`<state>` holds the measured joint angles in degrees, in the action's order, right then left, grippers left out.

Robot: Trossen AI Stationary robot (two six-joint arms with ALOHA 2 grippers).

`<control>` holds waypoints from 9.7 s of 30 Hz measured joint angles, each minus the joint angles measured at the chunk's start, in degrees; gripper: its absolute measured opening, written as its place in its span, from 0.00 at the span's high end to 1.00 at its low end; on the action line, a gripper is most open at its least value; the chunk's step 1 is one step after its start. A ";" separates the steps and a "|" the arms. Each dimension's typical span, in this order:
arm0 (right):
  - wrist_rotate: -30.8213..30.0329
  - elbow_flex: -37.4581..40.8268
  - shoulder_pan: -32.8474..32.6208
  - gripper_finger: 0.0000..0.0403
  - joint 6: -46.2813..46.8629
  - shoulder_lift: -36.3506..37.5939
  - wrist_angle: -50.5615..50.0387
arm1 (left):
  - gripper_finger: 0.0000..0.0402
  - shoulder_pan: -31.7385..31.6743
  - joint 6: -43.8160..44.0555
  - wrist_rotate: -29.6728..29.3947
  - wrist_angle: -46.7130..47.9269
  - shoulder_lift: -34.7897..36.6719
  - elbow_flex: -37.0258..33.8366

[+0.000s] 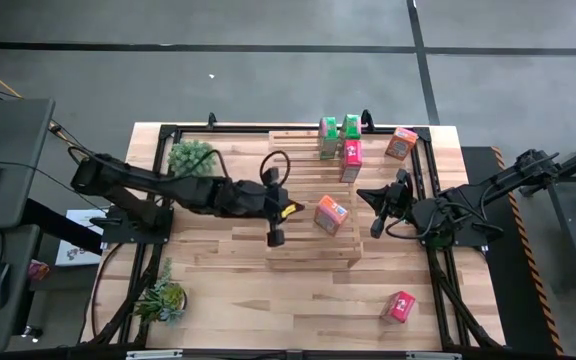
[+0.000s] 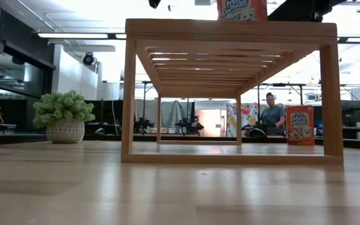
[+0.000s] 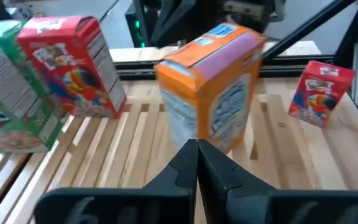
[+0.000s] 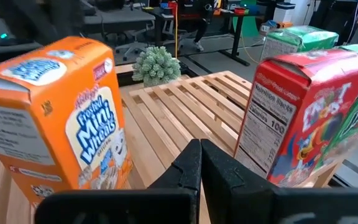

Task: Stack cereal on shelf
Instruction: Put the left orange cereal box on the shelf, then put the orange cereal box on the shelf aligned with the other orange cereal box

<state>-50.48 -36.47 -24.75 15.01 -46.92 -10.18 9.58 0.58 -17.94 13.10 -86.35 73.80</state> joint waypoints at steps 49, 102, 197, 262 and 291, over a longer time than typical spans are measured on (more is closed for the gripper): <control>12.96 0.00 0.02 1.00 7.26 -4.50 -0.71 | 1.00 -5.29 8.34 13.53 -32.74 -6.71 -15.11; 16.57 0.00 0.02 1.00 8.98 -4.44 -1.41 | 1.00 -2.88 8.26 15.49 -37.15 -10.94 -14.92; 5.69 -3.21 -1.92 1.00 13.39 -3.34 -12.53 | 1.00 -9.99 12.57 21.11 -37.26 -14.85 -10.69; 5.13 -3.21 -1.92 1.00 13.22 -3.37 -11.82 | 1.00 -10.79 2.17 6.82 -53.26 37.90 -55.78; 3.37 -21.99 39.07 0.47 16.06 1.97 -48.71 | 1.00 -10.79 2.16 6.82 -53.43 37.88 -55.78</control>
<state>-47.10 -58.46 14.32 31.07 -44.95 -58.89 -1.21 2.73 -11.11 -40.33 -48.47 18.02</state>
